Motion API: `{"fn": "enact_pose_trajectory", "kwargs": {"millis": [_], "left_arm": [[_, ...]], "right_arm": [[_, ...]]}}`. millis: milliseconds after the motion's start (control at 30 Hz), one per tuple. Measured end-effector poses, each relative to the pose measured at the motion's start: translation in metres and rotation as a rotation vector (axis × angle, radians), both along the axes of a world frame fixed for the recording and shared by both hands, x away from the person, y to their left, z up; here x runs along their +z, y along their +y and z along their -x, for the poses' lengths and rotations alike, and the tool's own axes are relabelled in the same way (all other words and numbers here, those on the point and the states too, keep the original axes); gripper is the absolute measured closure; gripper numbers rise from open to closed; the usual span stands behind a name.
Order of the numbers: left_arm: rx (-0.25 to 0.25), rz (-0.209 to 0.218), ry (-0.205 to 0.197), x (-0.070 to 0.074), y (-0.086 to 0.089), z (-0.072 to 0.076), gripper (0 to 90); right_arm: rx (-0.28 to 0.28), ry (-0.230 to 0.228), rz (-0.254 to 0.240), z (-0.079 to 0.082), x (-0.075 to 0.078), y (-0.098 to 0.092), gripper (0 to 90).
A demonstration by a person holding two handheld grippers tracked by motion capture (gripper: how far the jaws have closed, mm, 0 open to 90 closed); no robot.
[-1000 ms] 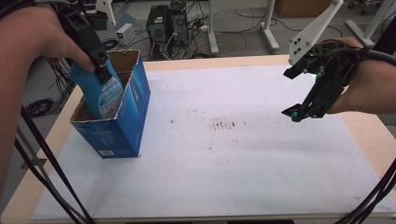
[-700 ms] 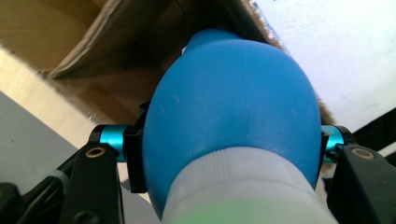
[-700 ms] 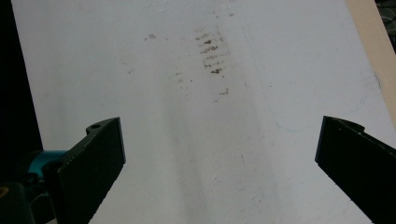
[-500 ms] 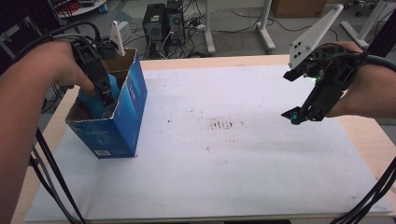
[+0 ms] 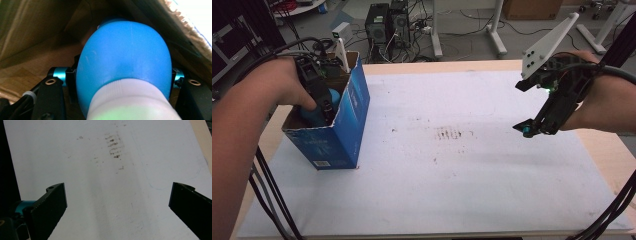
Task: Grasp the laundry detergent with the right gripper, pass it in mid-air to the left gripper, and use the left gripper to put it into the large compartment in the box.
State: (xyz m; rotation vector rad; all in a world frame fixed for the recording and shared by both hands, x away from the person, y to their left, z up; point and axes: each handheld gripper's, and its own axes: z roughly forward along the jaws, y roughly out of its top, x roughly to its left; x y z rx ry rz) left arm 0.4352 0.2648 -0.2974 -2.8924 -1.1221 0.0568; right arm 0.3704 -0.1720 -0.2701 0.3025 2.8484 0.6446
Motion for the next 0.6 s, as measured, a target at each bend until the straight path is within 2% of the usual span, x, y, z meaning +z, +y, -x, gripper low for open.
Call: {"fn": "enact_pose_trajectory", "kwargs": {"millis": [67, 233, 400, 600], "left_arm": [[0.001, 0.009, -0.003, -0.0004, -0.0005, 0.0001, 37.8], [0.018, 0.030, 0.019, 0.0016, -0.0014, -0.0029, 36.6], [0.043, 0.012, 0.016, 0.0036, -0.0023, -0.0037, 29.7], [0.062, 0.014, 0.008, 0.0084, -0.0004, -0.0032, 27.9]], "right_arm": [[-0.006, 0.001, 0.001, 0.0005, 0.0000, -0.0003, 0.6], [-0.007, 0.000, 0.001, 0.0012, 0.0003, -0.0009, 0.6], [-0.011, -0.001, -0.002, 0.0023, 0.0007, -0.0026, 0.6], [-0.011, -0.002, -0.007, 0.0033, -0.0007, -0.0052, 0.6]]}}
